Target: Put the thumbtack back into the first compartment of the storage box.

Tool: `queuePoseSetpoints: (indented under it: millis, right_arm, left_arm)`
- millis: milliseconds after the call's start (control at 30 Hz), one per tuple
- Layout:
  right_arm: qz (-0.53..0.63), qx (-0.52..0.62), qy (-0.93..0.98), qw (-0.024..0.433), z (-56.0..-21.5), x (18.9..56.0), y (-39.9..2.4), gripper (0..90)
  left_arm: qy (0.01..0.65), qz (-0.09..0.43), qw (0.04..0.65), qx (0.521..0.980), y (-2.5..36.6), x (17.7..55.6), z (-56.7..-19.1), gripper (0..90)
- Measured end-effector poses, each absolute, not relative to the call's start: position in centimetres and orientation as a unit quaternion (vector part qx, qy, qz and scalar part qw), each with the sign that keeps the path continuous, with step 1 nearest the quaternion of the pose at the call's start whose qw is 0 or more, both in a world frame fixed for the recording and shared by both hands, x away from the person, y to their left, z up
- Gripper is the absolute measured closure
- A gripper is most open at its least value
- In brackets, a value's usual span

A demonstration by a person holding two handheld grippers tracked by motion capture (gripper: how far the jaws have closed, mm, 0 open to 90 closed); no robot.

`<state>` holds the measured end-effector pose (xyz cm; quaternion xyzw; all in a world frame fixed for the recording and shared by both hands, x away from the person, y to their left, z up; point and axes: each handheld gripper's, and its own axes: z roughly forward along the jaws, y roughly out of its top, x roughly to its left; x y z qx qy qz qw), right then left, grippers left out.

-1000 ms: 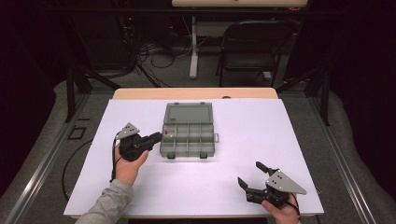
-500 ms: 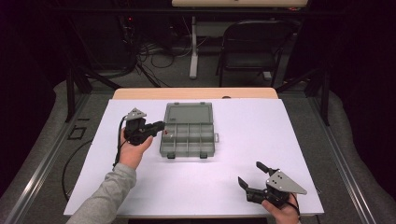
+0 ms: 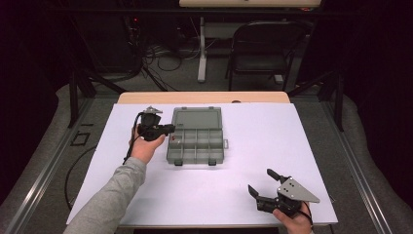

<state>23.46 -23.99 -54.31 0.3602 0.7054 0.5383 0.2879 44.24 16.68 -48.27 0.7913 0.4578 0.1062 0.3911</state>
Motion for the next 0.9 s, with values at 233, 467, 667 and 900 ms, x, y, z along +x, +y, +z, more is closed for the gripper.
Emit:
queuePoseSetpoints:
  millis: [233, 467, 667, 900]
  right_arm:
    - [0.538, 0.361, 0.705, 0.288, -54.3, 23.5, -24.0, 14.8]
    - [0.537, 0.360, 0.706, 0.289, -54.3, 23.4, -24.0, 14.8]
    - [0.538, 0.360, 0.706, 0.288, -54.3, 23.4, -24.0, 14.8]
    - [0.538, 0.360, 0.706, 0.288, -54.3, 23.4, -24.0, 14.8]
  left_arm:
    - [0.467, 0.101, 0.369, 0.797, 16.2, 45.2, -49.5, 82.8]
    - [0.470, 0.098, 0.353, 0.803, 15.5, 45.8, -50.7, 82.8]
    - [0.472, 0.102, 0.339, 0.807, 15.0, 46.1, -51.5, 82.8]
    - [0.474, 0.104, 0.338, 0.807, 15.0, 46.3, -51.8, 82.7]
